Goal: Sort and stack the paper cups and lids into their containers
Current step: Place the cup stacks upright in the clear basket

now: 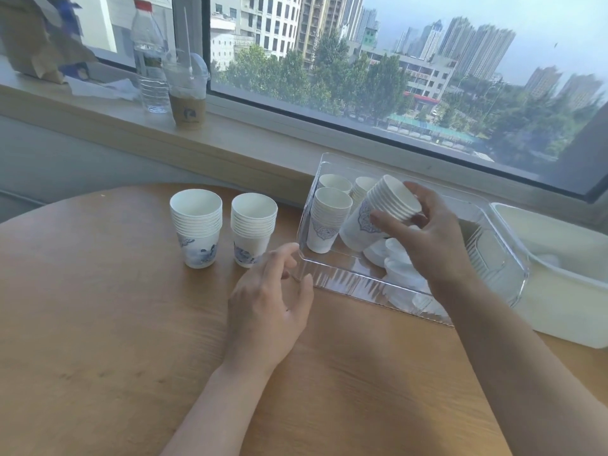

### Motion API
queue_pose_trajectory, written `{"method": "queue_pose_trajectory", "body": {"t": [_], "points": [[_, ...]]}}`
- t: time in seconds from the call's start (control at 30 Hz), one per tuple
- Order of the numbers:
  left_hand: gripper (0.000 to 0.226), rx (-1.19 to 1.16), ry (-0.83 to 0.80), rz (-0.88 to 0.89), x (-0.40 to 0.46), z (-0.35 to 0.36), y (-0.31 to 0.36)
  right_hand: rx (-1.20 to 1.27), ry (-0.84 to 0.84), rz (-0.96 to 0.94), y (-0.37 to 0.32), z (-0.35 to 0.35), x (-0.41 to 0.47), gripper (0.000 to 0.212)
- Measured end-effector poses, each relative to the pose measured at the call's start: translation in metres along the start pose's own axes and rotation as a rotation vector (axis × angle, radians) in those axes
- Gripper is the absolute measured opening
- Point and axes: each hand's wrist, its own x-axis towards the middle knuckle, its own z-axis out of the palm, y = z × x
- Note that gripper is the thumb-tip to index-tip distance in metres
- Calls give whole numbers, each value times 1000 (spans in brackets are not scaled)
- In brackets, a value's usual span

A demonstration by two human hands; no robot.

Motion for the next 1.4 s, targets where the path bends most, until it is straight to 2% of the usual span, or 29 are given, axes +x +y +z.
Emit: {"method": "queue_pose_trajectory", "body": {"t": [0.13,0.27,0.67,0.83,0.9,1.0,1.07,1.17,1.3,1.4], "points": [[39,-8,10,-40,1,0,0,-227,45,-1,21,10,25,89],[39,-16,0,-50,2,-2,0,-346,61,27,40,22,38,91],[43,-18,0,-75,2,-2,-1,-374,64,76,57,41,45,88],[43,-2,43,-102,5,-7,-6,-401,54,74,47,41,37,96],[40,-11,65,-124,8,-11,-9,-371,165,-3,36,41,25,90],[36,-45,117,-180,14,-17,-12,-199,294,-224,13,55,-8,64],[31,-36,172,-215,16,-21,-15,-71,260,-320,-2,75,-36,52],[28,9,281,-271,17,-29,-21,102,134,-393,-13,111,-70,45],[39,10,401,-410,23,-37,-34,217,24,-310,-6,153,-98,55],[45,37,466,-427,26,-41,-46,235,-31,-182,6,171,-103,69]]}}
